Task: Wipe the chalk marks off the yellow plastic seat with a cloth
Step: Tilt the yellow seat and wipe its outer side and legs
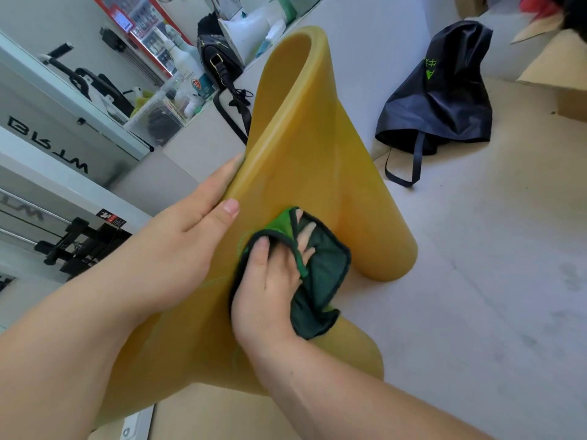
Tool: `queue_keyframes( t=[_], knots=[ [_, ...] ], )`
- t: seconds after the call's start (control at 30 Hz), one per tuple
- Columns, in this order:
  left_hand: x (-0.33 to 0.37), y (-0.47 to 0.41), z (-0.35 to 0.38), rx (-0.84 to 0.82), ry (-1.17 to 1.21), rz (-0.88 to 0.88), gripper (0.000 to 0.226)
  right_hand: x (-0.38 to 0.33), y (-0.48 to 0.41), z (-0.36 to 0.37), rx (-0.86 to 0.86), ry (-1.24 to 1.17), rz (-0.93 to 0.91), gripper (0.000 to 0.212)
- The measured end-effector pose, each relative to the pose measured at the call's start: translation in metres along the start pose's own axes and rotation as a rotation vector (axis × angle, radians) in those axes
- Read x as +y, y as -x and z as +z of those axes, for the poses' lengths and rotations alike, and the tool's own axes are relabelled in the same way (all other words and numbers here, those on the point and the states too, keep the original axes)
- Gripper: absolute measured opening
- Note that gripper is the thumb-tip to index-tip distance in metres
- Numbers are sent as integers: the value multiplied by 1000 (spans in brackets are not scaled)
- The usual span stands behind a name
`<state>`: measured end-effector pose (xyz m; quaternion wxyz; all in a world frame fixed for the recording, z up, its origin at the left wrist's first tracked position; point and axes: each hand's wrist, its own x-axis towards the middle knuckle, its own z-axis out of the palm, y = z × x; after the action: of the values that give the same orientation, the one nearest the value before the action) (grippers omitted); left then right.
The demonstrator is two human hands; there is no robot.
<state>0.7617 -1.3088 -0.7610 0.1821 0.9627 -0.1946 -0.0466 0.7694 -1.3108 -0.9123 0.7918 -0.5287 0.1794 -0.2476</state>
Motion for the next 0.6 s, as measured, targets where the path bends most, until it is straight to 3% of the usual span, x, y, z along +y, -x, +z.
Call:
queue_keyframes(
  t=[0.13, 0.27, 0.4, 0.47, 0.53, 0.6],
  knots=[
    [-2, 0, 1, 5, 28, 1, 45, 7, -69, -15, 102, -3, -112, 85],
    [-2, 0, 1, -11, 20, -15, 44, 23, -115, -26, 93, -161, -61, 57],
    [1, 1, 0, -20, 57, -26, 44, 54, -85, -25, 88, -174, 216, 67],
    [2, 1, 0, -23, 71, -22, 44, 48, -58, -22, 38, -147, 363, 61],
    [3, 3, -1, -26, 94, -22, 43, 21, -34, -16, -3, -66, 299, 64],
    [2, 4, -2, -35, 121, -33, 43, -8, -24, -10, 8, -2, 87, 76]
  ],
)
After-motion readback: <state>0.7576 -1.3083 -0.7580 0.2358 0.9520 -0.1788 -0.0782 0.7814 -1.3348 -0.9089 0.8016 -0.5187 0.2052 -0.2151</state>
